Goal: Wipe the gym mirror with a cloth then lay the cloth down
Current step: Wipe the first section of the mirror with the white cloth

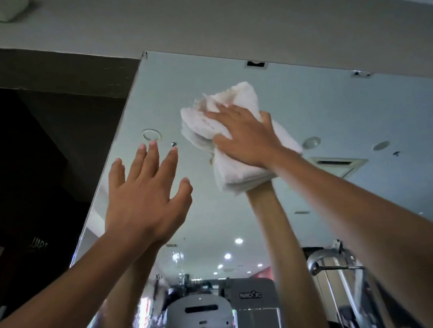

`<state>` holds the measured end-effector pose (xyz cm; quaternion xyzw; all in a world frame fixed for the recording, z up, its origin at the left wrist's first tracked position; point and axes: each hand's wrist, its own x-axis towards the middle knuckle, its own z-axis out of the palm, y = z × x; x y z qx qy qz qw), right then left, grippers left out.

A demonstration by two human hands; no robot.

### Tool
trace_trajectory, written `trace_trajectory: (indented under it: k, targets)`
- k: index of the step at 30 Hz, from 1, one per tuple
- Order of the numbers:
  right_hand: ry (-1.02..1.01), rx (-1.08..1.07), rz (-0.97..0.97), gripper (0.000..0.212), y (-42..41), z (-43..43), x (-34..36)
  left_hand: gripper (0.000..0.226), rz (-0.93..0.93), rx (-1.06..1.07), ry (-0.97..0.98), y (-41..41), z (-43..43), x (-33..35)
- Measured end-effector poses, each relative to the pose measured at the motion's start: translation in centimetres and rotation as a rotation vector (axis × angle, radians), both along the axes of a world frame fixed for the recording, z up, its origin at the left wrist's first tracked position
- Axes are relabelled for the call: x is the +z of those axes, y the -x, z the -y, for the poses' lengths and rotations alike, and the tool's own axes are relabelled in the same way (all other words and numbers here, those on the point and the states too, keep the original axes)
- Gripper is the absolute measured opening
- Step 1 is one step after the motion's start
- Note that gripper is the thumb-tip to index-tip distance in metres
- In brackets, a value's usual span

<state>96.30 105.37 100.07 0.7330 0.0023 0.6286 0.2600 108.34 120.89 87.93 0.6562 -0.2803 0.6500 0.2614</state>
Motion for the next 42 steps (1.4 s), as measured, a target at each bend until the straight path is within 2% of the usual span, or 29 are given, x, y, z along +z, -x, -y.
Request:
trace_trajectory:
  k: [2,3,6,9,11,15,18,20,22,25,26,28,32,37,39,42]
  targets:
    - [0.076,0.018,-0.086,0.068,2.2,2.3,-0.6,0.085,-0.034,0.024,0.029,0.0,0.2,0.0]
    - [0.040,0.008,-0.071,0.069,3.0,3.5,0.1,0.084,-0.057,0.026,0.052,-0.1,0.2,0.1]
    - [-0.245,-0.054,0.134,0.056,3.0,4.6,3.5,0.084,-0.097,0.025,0.070,-0.1,0.1,0.1]
    - [-0.459,-0.086,0.344,0.055,-0.2,0.4,5.4,0.088,-0.079,0.025,0.056,-0.2,-0.1,0.1]
    - [-0.378,-0.060,0.340,0.054,-3.1,-3.6,4.7,0.092,-0.072,0.009,0.060,-0.2,-0.3,-0.1]
    - [0.001,-0.038,0.137,0.054,-6.4,-8.5,1.1,0.101,-0.052,0.012,0.069,-0.4,-0.9,-1.2]
    - [0.243,0.006,-0.120,0.059,-3.7,-6.1,-0.4,0.095,-0.033,0.012,0.070,-0.9,-1.5,-3.1]
    - [0.328,0.059,-0.249,0.069,-0.8,-3.6,-0.4,0.090,-0.033,0.016,0.065,-1.2,-1.8,-4.2]
    - [0.228,0.038,-0.178,0.063,0.6,-1.4,1.9,0.087,-0.041,0.022,0.063,-1.3,-1.8,-5.0]
    - [-0.104,-0.018,0.118,0.056,-1.5,-1.9,4.8,0.085,-0.056,0.009,0.062,-1.2,-1.9,-5.4]
    - [-0.153,-0.039,0.167,0.056,-2.8,-3.4,5.0,0.085,-0.063,0.011,0.062,-1.2,-2.0,-5.4]
    - [-0.106,-0.038,0.150,0.057,-5.3,-7.0,4.3,0.084,-0.073,0.019,0.063,-1.3,-1.8,-5.4]
    - [0.136,-0.024,-0.006,0.056,-7.5,-11.4,0.2,0.084,-0.089,0.018,0.084,-1.6,-2.0,-6.4]
    - [0.518,0.046,-0.301,0.052,-5.2,-7.6,-4.5,0.074,-0.102,0.037,0.061,-2.6,-3.0,-10.9]
    - [0.469,0.075,-0.322,0.050,-3.7,-5.6,-2.6,0.072,-0.105,0.039,0.063,-3.0,-3.3,-12.0]
    - [0.212,0.090,-0.122,0.047,-3.7,-5.0,0.3,0.073,-0.107,0.029,0.076,-3.5,-3.2,-12.2]
